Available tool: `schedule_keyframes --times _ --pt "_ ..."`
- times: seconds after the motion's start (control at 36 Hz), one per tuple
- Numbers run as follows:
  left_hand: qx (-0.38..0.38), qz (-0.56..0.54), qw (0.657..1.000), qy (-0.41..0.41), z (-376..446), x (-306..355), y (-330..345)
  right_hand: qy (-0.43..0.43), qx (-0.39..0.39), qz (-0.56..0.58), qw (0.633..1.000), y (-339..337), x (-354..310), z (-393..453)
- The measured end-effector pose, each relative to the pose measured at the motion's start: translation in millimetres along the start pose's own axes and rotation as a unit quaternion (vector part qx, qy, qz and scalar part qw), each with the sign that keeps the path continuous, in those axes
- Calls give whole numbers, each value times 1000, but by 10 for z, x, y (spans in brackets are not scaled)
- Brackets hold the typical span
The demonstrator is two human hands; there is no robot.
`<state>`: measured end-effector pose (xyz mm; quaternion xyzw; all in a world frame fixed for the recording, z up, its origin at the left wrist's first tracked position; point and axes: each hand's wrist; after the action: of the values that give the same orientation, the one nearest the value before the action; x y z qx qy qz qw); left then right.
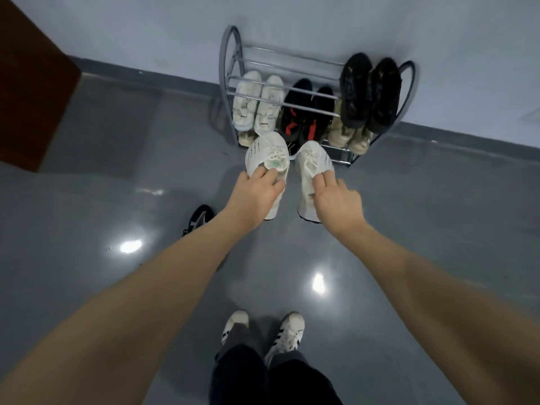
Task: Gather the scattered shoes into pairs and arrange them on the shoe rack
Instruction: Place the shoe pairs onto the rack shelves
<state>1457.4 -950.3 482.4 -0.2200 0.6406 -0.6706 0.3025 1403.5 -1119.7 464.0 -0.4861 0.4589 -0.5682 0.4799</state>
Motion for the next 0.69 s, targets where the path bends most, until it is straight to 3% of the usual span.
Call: schedule_keyframes --times 0.17,0.31,0.5,0.69 --pt "-52 -26 998 -15 582 28 -461 -14 42 -10 999 -381 360 371" --pt "-31 -28 999 -12 1012 -108 -546 -24 80 -18 996 -421 605 746" --pt "-37 -47 998 3 1796 -470 -522 -16 72 -62 995 -364 871 1565" --pt "-48 -59 997 0 2460 -706 -318 47 64 -44 996 -154 1101 2292"
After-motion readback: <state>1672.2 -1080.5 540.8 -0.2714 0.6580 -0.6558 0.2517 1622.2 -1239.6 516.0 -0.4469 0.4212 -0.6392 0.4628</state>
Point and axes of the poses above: each hand's wrist, its own z-axis towards the middle knuckle, its own y-axis out of the palm, x = y × z, and after that the axes turned 15 degrees about x, right-handed
